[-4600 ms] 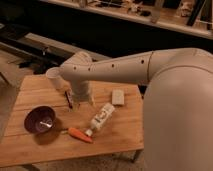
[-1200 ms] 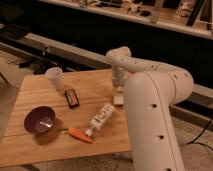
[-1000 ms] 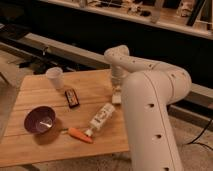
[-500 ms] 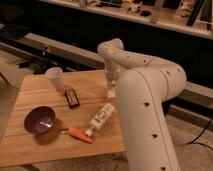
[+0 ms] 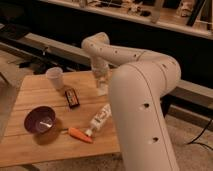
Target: Place the white sponge in the ceramic bowl
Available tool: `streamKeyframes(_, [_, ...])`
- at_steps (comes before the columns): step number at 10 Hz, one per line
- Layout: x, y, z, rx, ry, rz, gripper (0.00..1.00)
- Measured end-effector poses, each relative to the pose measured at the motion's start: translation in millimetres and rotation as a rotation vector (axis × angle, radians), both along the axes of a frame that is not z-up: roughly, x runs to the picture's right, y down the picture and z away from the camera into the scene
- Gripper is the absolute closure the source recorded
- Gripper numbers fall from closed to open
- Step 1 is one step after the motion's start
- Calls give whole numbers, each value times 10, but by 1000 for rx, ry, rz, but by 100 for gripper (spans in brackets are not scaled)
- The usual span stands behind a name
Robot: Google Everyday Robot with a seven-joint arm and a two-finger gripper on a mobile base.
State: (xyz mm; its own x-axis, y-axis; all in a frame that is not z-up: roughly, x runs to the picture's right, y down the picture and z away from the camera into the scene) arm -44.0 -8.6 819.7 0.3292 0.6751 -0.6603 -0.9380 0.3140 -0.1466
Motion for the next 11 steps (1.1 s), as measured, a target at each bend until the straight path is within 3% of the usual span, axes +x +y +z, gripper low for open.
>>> streamKeyframes(2, [-225,160,-125,-4,-41,-61,80])
streamKeyframes(5, [-681,539,-288,-21,-110,-201,80])
streamKeyframes(11, [-1551,1162,-452,-59,-222,-458,80])
